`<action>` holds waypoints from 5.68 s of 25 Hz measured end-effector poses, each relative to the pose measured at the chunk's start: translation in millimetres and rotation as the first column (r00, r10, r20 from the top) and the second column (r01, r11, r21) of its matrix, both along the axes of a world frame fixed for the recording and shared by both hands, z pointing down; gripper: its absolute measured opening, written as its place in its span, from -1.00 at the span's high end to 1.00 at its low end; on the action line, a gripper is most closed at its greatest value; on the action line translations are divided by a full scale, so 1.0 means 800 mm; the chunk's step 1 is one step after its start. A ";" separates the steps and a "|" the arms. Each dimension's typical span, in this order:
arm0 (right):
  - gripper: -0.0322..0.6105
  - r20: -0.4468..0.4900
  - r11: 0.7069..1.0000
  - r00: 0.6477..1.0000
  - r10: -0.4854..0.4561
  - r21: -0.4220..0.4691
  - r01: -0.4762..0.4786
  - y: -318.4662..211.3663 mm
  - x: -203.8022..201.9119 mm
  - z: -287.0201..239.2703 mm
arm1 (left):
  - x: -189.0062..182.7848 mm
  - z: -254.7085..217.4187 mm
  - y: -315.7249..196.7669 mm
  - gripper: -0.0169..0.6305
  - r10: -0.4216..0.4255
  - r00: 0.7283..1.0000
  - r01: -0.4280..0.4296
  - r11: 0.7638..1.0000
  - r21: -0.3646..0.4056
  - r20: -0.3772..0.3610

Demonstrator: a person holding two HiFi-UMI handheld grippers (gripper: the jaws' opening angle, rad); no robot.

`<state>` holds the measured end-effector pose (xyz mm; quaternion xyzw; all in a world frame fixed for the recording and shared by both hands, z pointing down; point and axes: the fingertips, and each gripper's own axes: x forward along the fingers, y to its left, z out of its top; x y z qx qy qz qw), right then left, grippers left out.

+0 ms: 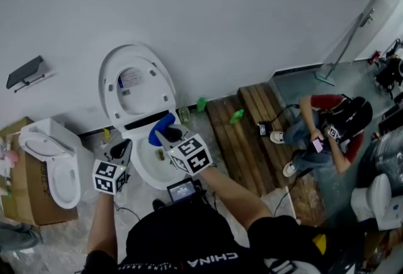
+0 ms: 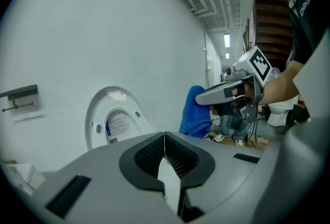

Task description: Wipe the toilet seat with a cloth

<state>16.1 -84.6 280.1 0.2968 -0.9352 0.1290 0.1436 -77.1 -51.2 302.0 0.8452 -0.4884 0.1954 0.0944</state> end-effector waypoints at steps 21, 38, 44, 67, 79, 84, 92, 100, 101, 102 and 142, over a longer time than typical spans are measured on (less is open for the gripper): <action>0.76 -0.033 0.995 0.995 -0.093 -0.033 0.092 -0.046 0.032 0.032 | 0.033 0.019 -0.028 0.91 -0.103 0.994 0.104 0.994 -0.029 0.029; 0.76 -0.041 0.999 0.998 0.040 -0.034 -0.042 -0.234 -0.110 0.060 | -0.121 0.063 -0.208 0.91 -0.075 0.996 0.077 0.995 -0.056 0.045; 0.76 -0.070 0.998 0.996 0.064 -0.014 -0.065 -0.308 -0.163 0.070 | -0.155 0.074 -0.274 0.91 -0.066 0.997 0.068 0.996 -0.052 0.047; 0.76 -0.139 0.997 0.987 0.079 -0.015 -0.082 -0.417 -0.309 0.088 | -0.261 0.122 -0.296 0.91 -0.093 0.995 0.089 0.988 -0.124 -0.025; 0.76 -0.137 0.998 0.990 -0.014 -0.064 0.005 -0.380 -0.363 0.124 | -0.283 0.148 -0.276 0.91 -0.149 0.987 0.140 0.979 -0.146 -0.060; 0.76 -0.153 0.995 0.986 -0.059 -0.094 0.045 -0.357 -0.380 0.141 | -0.280 0.164 -0.270 0.91 -0.158 0.985 0.144 0.975 -0.167 -0.071; 0.76 -0.114 0.994 0.991 -0.071 -0.095 0.060 -0.339 -0.390 0.151 | -0.281 0.190 -0.255 0.91 -0.192 0.978 0.172 0.965 -0.200 -0.081; 0.76 -0.151 0.985 0.980 -0.131 -0.136 0.110 -0.296 -0.394 0.205 | -0.294 0.209 -0.232 0.91 -0.230 0.971 0.210 0.951 -0.226 -0.067; 0.76 -0.149 0.983 0.981 -0.126 -0.150 0.104 -0.294 -0.395 0.213 | -0.295 0.211 -0.230 0.91 -0.233 0.970 0.213 0.950 -0.228 -0.065; 0.76 -0.148 0.982 0.981 -0.124 -0.163 0.099 -0.293 -0.395 0.221 | -0.297 0.214 -0.227 0.91 -0.236 0.970 0.216 0.949 -0.231 -0.064; 0.76 -0.026 0.931 0.969 -0.246 -0.286 0.229 -0.204 -0.361 0.460 | -0.219 0.431 -0.148 0.91 -0.231 0.972 0.204 0.914 -0.352 -0.037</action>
